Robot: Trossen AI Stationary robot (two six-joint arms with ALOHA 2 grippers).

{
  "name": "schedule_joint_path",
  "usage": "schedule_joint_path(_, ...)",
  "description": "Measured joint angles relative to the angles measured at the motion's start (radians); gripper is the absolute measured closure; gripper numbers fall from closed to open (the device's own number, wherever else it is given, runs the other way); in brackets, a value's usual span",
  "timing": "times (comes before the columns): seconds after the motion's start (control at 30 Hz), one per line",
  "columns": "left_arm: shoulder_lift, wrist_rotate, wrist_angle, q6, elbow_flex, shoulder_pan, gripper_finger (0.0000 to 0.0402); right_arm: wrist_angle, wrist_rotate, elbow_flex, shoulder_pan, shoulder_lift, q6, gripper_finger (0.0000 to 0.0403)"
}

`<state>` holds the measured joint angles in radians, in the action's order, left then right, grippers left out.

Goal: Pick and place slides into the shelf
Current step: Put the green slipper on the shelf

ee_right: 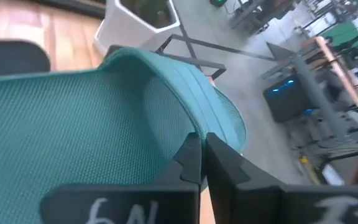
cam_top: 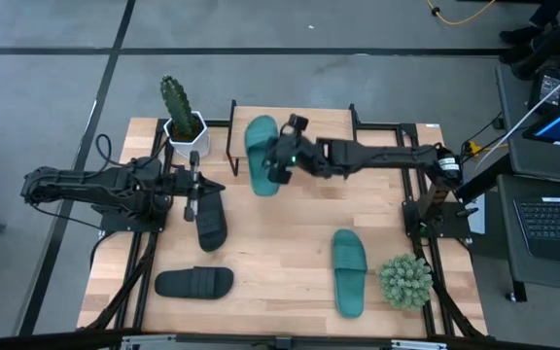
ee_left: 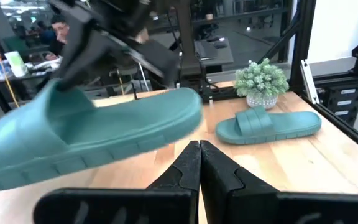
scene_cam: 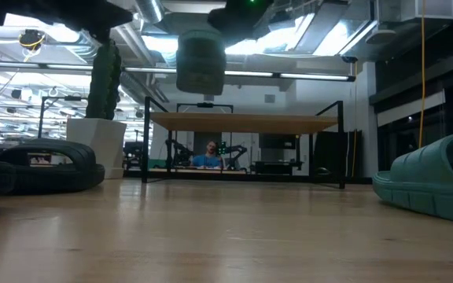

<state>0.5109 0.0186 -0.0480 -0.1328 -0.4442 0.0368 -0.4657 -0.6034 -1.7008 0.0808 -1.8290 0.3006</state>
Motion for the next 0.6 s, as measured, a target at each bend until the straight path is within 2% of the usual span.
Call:
schedule_joint_path(0.1,-0.011,0.041,-0.026,0.000,0.000,0.000,0.0401,0.059,0.025,0.006,0.047,-0.006,0.000,0.0393)
schedule_joint_path(0.33,-0.016,0.241,-0.074,0.001,0.000,0.000,0.0401,0.173,0.029,0.068,0.131,-0.010,0.020,0.0393)
schedule_joint_path(0.43,-0.015,0.252,-0.099,0.001,0.000,0.000,0.0401,0.249,0.039,0.105,0.151,-0.010,0.023,0.0393)
schedule_joint_path(0.53,-0.015,0.252,-0.102,0.001,0.000,0.000,0.0401,0.345,0.128,0.147,0.169,-0.011,0.023,0.0393)
schedule_joint_path(0.6,-0.015,0.253,-0.102,0.001,0.000,0.000,0.0401,0.402,0.143,0.167,0.178,-0.011,0.026,0.0393)
